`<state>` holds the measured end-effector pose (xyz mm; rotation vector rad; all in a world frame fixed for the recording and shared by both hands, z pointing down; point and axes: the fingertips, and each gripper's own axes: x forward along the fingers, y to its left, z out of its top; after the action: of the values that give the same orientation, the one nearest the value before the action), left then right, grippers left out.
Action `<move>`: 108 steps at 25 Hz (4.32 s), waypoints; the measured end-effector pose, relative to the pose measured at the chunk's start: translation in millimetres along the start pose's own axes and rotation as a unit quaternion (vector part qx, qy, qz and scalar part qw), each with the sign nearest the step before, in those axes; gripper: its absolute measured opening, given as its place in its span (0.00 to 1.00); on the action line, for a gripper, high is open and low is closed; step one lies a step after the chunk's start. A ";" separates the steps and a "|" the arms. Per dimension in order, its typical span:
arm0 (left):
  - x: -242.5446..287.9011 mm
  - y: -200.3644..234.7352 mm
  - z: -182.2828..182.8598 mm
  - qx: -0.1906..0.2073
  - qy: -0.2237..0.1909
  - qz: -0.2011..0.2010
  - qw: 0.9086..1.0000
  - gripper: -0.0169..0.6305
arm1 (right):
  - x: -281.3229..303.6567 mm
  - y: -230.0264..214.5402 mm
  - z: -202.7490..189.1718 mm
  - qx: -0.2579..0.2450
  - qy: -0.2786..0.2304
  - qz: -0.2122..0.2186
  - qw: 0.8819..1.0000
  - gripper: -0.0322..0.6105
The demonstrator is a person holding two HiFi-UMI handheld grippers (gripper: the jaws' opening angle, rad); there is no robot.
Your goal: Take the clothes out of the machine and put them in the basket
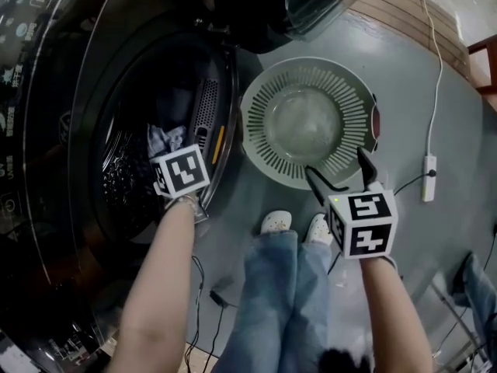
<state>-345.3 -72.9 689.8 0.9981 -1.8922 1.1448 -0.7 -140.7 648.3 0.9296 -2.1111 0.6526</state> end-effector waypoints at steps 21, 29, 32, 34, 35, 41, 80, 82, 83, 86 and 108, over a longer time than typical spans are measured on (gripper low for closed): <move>-155.3 -243.2 94.4 -0.012 -0.120 -0.380 0.917 0.13 | -31.3 -57.6 -7.5 0.075 -0.010 -0.054 0.996 0.72; -198.9 -288.8 129.4 -0.033 -0.146 -0.489 0.859 0.13 | -34.5 -82.1 -13.4 0.103 -0.010 -0.072 0.992 0.71; -200.9 -298.2 124.8 -0.018 -0.135 -0.505 0.853 0.13 | -33.5 -83.6 -14.4 0.107 -0.008 -0.072 0.992 0.70; -183.9 -296.9 114.0 -0.001 -0.111 -0.472 0.875 0.14 | -32.4 -82.4 -14.0 0.106 -0.007 -0.071 0.992 0.70; -173.7 -294.8 107.8 0.004 -0.097 -0.454 0.886 0.18 | -31.6 -81.5 -13.5 0.104 -0.007 -0.069 0.992 0.70; -133.7 -270.6 80.4 0.007 -0.058 -0.372 0.926 0.67 | -26.2 -77.9 -12.2 0.098 -0.005 -0.064 0.993 0.70; 18.5 -0.9 -6.3 -0.235 -0.013 -0.171 0.957 0.45 | 26.7 27.8 -6.6 0.022 0.042 0.028 0.998 0.66; 15.0 -13.6 2.1 -0.199 -0.011 -0.184 0.962 0.28 | 25.7 28.5 -5.7 0.023 0.043 0.028 0.998 0.64; 12.8 -19.7 6.3 -0.169 -0.009 -0.181 0.969 0.21 | 24.8 28.9 -4.6 0.024 0.043 0.027 0.998 0.63; 6.1 -18.8 3.6 -0.080 0.022 -0.118 0.989 0.15 | 21.2 29.6 -0.4 0.023 0.039 0.026 0.999 0.61; -161.4 -179.0 103.5 -0.039 -0.138 -0.312 0.939 0.11 | -23.5 -20.1 1.3 0.057 0.034 -0.014 0.998 0.55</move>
<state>-132.9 -182.6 582.0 1.6268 -1.6110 0.5720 25.5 -144.3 632.3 0.9830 -2.0141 0.7867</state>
